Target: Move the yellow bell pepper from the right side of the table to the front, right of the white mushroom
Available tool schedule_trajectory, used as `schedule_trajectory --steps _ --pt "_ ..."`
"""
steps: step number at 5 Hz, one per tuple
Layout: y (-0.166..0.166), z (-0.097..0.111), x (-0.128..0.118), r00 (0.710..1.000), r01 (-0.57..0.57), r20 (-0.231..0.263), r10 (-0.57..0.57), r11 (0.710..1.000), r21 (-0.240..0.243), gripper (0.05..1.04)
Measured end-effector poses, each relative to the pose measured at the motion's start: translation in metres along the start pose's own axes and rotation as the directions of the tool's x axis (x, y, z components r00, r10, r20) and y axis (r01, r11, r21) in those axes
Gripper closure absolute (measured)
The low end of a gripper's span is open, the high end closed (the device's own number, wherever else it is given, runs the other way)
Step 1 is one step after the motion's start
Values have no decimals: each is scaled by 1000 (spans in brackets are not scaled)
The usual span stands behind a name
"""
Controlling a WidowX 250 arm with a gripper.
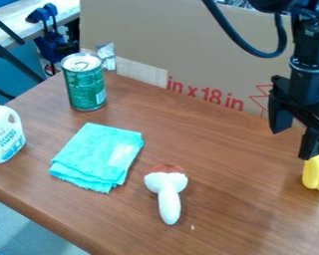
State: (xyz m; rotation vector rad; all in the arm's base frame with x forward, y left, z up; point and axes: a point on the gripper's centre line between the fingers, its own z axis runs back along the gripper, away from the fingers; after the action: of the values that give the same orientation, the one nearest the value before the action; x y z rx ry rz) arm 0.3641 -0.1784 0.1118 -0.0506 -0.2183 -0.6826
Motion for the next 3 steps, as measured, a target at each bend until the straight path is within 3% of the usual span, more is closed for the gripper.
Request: schedule_trajectory --steps 3 --pt "1 -3 28 999 22 42 -21 999 -33 80"
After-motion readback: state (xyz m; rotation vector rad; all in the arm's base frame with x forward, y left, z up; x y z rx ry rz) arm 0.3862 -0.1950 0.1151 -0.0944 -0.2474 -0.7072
